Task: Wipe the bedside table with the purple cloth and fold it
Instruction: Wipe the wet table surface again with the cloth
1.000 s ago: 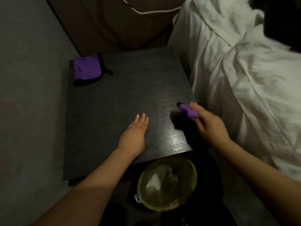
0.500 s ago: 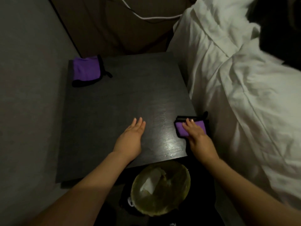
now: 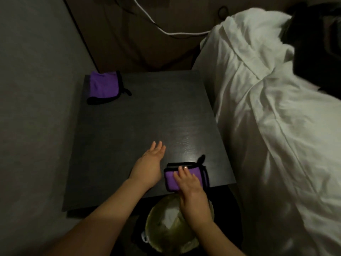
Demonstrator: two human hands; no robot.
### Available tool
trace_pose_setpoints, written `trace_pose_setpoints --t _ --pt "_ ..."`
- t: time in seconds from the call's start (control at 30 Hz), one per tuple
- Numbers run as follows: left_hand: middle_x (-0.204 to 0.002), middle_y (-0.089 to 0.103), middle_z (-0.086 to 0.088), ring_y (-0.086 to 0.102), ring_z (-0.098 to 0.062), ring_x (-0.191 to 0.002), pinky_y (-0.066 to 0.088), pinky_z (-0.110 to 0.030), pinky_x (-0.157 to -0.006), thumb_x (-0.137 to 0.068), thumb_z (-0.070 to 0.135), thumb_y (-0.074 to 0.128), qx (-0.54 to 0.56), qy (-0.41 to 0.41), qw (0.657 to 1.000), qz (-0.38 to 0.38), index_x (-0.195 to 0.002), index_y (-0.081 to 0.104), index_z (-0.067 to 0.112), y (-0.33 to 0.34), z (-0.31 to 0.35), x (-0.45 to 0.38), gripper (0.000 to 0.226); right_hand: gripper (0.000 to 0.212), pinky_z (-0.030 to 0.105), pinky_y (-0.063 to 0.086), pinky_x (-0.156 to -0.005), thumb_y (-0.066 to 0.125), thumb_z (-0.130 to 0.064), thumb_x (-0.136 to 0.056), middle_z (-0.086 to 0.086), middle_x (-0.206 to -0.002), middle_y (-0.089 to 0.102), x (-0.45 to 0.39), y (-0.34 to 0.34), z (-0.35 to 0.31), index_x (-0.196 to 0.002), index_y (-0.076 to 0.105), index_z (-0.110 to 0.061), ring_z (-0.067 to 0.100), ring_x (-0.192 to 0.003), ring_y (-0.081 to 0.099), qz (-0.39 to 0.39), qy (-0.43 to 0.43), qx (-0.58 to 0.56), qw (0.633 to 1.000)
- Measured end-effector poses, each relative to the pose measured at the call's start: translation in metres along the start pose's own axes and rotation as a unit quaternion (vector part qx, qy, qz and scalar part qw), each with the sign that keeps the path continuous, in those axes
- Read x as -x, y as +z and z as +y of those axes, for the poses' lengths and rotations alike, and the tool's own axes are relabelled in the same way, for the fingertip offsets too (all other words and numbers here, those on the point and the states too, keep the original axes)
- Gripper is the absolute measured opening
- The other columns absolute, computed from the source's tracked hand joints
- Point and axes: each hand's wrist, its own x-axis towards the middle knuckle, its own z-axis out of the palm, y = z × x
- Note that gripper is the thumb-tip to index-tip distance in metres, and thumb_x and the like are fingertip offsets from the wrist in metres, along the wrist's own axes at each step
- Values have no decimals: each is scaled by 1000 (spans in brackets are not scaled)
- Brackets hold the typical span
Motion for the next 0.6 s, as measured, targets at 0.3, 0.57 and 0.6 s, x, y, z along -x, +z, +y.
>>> trace_pose_setpoints --t 0.3,0.57,0.6 --pt "-143 44 -11 37 -16 -136 19 -11 -105 -68 -20 36 183 -76 975 104 -132 47 9 -9 -1 -4 71 37 28 41 -97 44 -17 -82 7 -123 60 -13 4 -47 -115 60 -14 18 -115 54 -118 -111 -78 984" --pt "-121 62 -7 56 -16 -114 35 -18 -96 -76 -19 36 269 -169 921 226 -117 61 10 -27 -17 -2 56 23 14 42 -72 51 -14 -90 -7 -90 61 -86 -86 -8 -111 61 -16 -3 -77 55 177 115 -212 954" --pt "-123 62 -7 56 -16 -115 34 -17 -96 -77 -18 36 263 -175 921 228 -117 61 11 -28 -19 -1 56 25 15 42 -74 51 -16 -91 -7 -92 61 -95 -93 0 -114 59 -18 -2 -78 55 189 112 -189 957"
